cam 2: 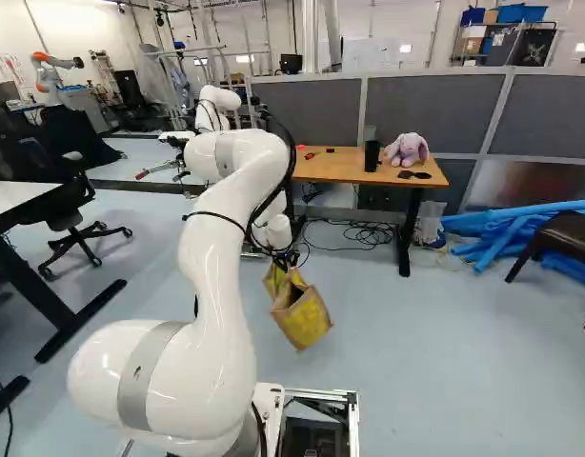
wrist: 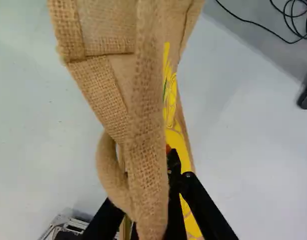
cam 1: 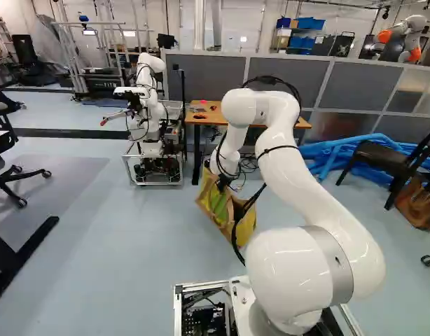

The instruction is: Pick up the bag on the ground and place it on the table

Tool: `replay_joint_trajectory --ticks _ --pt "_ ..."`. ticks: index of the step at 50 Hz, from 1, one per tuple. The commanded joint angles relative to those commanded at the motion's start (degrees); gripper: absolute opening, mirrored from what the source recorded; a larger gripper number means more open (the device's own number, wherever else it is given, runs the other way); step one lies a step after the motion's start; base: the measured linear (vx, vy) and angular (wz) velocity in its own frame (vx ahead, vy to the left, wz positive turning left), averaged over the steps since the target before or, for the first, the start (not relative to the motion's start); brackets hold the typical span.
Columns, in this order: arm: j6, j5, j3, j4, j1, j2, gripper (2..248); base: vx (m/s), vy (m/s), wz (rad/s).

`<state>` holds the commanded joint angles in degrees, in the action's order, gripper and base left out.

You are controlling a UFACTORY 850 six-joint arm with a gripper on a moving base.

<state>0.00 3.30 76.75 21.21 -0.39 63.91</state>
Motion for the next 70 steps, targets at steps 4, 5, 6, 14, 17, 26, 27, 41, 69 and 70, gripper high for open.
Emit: replay_joint_trajectory --ticks 4,5,6,14,17,26,27,41,69,70 --pt "0.00 -0.67 -0.22 0.37 0.00 -0.63 30 0.000 0.000 0.000" --pt "0.00 -0.84 -0.28 0.46 0.00 -0.79 30 0.000 0.000 0.000" --pt "0.00 -1.00 -0.34 0.55 0.00 -0.95 30 0.000 0.000 0.000" --pt "0.00 -2.35 -0.85 1.29 0.01 -2.26 30 0.000 0.000 0.000" --pt "0.00 -2.89 -1.08 1.59 0.01 -2.80 30 0.000 0.000 0.000" --pt "0.00 -4.36 -1.74 2.39 0.01 -4.29 30 0.000 0.000 0.000" --pt "0.00 -4.52 -1.83 2.49 0.01 -4.46 30 0.000 0.000 0.000" --pt "0.00 -6.78 -3.53 3.77 0.01 -7.18 30 0.000 0.000 0.000" --pt "0.00 -9.02 -7.21 5.26 0.01 -12.86 30 0.000 0.000 0.000" --pt "0.00 -9.02 -7.34 5.26 0.01 -13.06 30 0.000 0.000 0.000"
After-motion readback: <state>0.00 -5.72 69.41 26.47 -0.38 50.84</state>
